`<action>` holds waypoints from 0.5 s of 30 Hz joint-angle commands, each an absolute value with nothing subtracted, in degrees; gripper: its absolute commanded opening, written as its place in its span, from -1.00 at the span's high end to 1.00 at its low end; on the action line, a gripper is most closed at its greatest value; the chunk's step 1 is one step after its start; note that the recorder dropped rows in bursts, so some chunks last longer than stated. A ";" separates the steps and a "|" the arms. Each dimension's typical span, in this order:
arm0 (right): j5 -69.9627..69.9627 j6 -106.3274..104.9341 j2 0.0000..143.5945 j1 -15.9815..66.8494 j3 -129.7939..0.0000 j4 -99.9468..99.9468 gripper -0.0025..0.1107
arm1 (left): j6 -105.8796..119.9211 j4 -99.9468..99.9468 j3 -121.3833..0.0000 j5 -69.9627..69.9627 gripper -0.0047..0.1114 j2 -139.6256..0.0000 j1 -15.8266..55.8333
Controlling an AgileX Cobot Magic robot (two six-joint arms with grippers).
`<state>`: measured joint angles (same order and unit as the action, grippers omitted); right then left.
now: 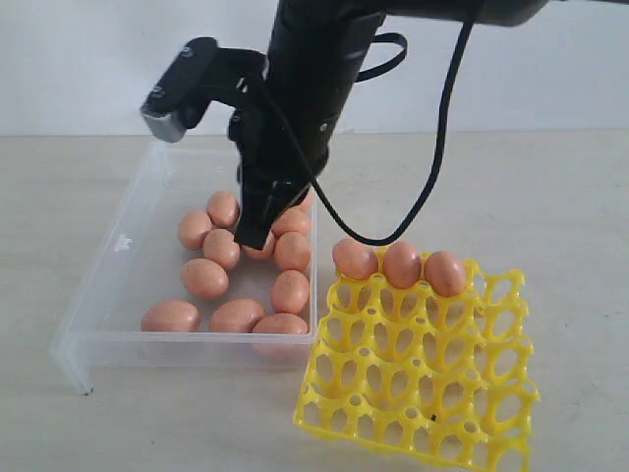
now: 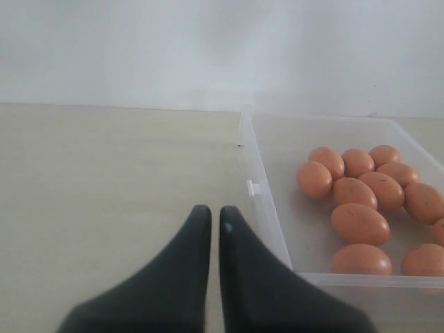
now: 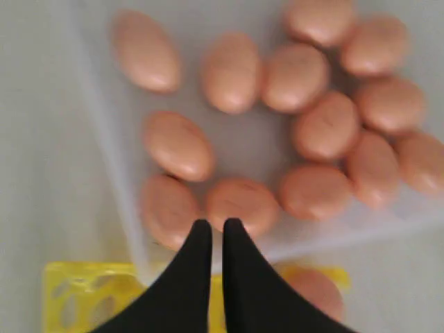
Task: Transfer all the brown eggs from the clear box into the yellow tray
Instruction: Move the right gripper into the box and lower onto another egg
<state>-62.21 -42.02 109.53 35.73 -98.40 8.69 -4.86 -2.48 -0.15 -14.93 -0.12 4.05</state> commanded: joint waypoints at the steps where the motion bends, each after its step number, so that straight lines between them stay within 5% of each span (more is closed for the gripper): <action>1: -69.96 -60.09 113.37 35.20 -101.90 20.19 0.96 | -4.73 -2.34 0.00 -14.59 0.85 0.00 3.85; 10: -62.94 -73.80 121.61 35.10 -101.90 17.25 0.95 | -4.73 -2.34 0.00 -14.59 0.85 0.00 3.85; 15: -57.10 -74.04 123.05 35.10 -101.90 17.46 0.55 | -4.73 -2.34 0.00 -14.59 0.85 0.00 3.85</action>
